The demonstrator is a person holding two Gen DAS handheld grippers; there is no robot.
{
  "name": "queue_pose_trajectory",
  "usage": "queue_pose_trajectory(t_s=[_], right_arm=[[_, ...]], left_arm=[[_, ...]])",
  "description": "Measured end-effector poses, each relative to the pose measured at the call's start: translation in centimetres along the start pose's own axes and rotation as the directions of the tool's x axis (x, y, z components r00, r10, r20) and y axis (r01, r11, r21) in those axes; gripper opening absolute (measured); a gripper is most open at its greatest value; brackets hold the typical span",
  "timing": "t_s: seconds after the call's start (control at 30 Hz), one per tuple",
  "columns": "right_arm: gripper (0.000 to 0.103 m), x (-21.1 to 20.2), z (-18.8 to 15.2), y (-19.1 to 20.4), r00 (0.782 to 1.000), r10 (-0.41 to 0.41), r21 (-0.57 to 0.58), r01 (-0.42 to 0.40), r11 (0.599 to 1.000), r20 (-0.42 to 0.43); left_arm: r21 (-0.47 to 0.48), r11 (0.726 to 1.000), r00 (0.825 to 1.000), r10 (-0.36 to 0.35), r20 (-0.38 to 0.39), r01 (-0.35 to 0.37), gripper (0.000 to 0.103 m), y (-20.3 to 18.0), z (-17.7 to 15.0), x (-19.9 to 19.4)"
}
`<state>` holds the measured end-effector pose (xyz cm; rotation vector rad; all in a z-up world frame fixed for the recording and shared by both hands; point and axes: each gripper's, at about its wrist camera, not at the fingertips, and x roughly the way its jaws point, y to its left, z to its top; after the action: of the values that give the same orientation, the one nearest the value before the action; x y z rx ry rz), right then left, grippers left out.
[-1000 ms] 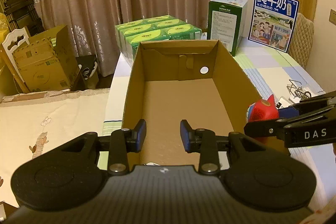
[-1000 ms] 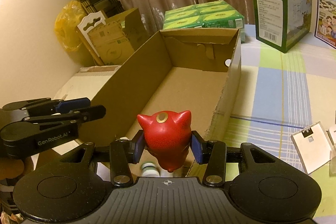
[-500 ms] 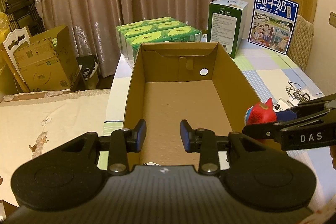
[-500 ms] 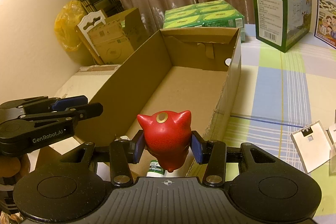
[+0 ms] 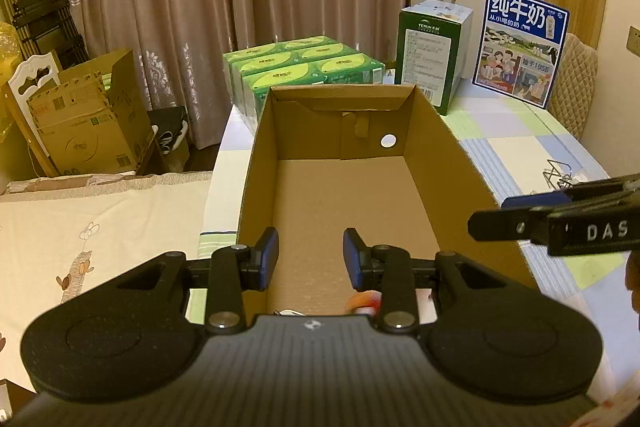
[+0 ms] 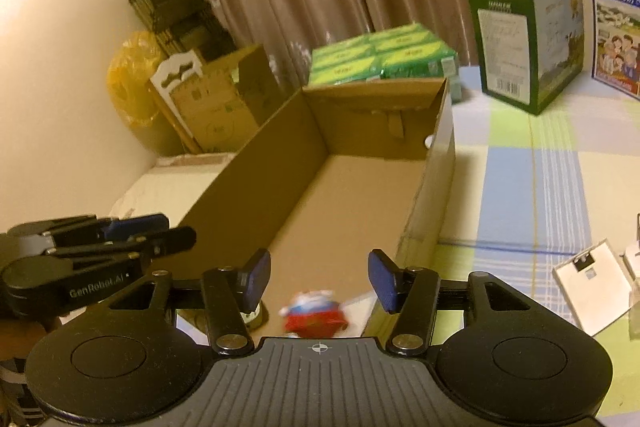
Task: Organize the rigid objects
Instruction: 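Lower the red figurine into the box and open the right tool, then move both tools back toward the clear plastic box on the table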
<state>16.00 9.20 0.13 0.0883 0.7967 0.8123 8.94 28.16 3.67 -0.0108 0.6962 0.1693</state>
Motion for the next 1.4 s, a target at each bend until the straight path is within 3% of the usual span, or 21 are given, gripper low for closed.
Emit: queue_pose_trajectory(t_s=[0.47, 0.9, 1.0, 1.13, 1.4], right_arm=[[0.052, -4.8, -0.4, -0.3, 0.998, -0.033, 0.015, 0.032, 0.999, 0.048], [0.052, -13.4, -3.0, -2.6, 0.985, -0.113, 0.021, 0.111, 0.994, 0.129], [0.053, -15.8, -4.6, -4.2, 0.977, -0.16, 0.039, 0.156, 0.987, 0.14], [0.072, -18.6, -7.4, -6.9, 0.959, -0.249, 0.084, 0.24, 0.967, 0.138], [0.076, -23.6, -12.4, -12.4, 0.924, -0.37, 0.227, 0.341, 0.912, 0.099]], left_arm=[[0.009, 1.0, 0.999, -0.017, 0.029, 0.016, 0.03, -2.6, 0.4, -3.4], [0.037, 0.996, 0.995, -0.085, 0.053, 0.084, 0.032, -9.1, -0.1, -7.9], [0.037, 0.993, 0.991, -0.115, 0.063, 0.113, 0.038, -11.0, -0.4, -8.7], [0.041, 0.984, 0.982, -0.176, 0.065, 0.174, 0.07, -14.1, -1.1, -9.0], [0.078, 0.965, 0.966, -0.254, 0.04, 0.25, 0.086, -19.8, -2.6, -8.2]])
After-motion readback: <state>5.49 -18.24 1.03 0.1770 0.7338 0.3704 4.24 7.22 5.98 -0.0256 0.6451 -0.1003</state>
